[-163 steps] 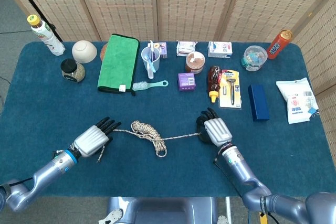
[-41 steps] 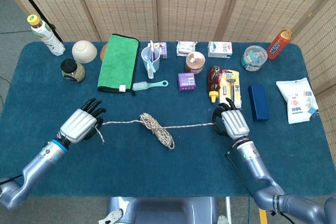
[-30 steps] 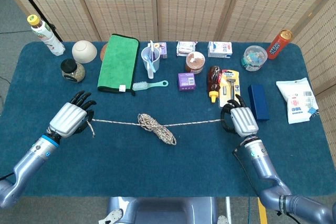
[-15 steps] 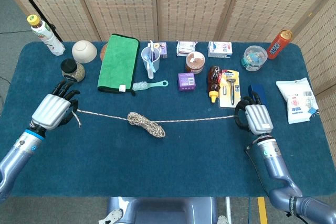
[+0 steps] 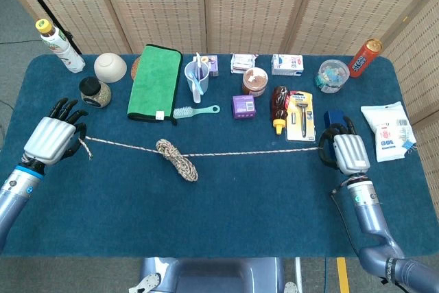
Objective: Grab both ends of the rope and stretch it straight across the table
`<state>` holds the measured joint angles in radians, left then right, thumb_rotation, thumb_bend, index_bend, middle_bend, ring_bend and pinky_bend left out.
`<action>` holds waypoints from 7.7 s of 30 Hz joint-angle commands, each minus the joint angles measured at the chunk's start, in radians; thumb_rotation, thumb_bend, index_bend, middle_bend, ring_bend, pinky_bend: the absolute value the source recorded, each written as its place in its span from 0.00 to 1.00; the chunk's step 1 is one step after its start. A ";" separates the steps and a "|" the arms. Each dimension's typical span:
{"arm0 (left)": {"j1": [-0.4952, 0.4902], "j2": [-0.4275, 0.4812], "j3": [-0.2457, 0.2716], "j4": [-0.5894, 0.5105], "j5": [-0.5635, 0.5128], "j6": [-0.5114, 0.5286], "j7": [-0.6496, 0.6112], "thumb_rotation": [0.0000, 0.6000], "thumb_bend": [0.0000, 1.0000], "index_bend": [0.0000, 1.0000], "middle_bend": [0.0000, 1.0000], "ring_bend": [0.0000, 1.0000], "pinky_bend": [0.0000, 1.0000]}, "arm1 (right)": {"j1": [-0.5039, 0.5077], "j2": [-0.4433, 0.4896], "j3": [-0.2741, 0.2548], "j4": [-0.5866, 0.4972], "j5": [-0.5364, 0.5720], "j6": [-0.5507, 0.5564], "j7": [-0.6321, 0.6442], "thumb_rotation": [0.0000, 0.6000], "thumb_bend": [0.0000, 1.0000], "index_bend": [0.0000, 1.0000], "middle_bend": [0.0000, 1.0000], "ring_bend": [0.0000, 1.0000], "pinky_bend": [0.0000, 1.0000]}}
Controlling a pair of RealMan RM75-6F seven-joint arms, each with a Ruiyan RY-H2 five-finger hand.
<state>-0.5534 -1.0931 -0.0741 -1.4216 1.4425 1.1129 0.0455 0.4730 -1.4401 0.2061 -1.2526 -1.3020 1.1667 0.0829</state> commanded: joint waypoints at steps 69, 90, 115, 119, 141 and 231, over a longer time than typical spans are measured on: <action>0.057 0.073 -0.053 0.096 -0.118 -0.018 0.029 1.00 0.44 0.81 0.26 0.04 0.00 | -0.096 0.099 0.043 0.095 0.071 0.041 0.037 1.00 0.44 0.82 0.44 0.25 0.00; 0.059 0.054 -0.082 0.171 -0.192 -0.053 0.024 1.00 0.44 0.81 0.26 0.04 0.00 | -0.111 0.117 0.054 0.091 0.082 0.047 0.035 1.00 0.44 0.82 0.45 0.26 0.00; 0.008 0.044 -0.084 -0.083 -0.059 -0.004 0.046 1.00 0.44 0.81 0.26 0.04 0.00 | -0.082 0.148 0.040 -0.107 0.008 0.037 0.070 1.00 0.44 0.82 0.45 0.26 0.00; -0.001 0.042 -0.087 -0.114 -0.055 -0.007 0.049 1.00 0.44 0.81 0.26 0.04 0.00 | -0.078 0.151 0.039 -0.128 0.005 0.031 0.076 1.00 0.44 0.82 0.45 0.26 0.00; -0.076 -0.071 -0.090 -0.243 -0.021 -0.034 0.115 1.00 0.44 0.80 0.26 0.04 0.00 | -0.036 0.158 -0.006 -0.269 -0.050 -0.018 0.038 1.00 0.44 0.81 0.45 0.26 0.00; 0.346 0.165 0.088 -0.426 -0.110 0.340 0.088 0.84 0.14 0.00 0.00 0.00 0.00 | -0.232 0.328 -0.063 -0.427 0.065 0.187 -0.113 1.00 0.00 0.11 0.02 0.00 0.00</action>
<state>-0.2334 -0.9334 -0.0019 -1.8529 1.3156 1.4276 0.1497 0.2514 -1.1188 0.1466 -1.6695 -1.2370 1.3425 -0.0192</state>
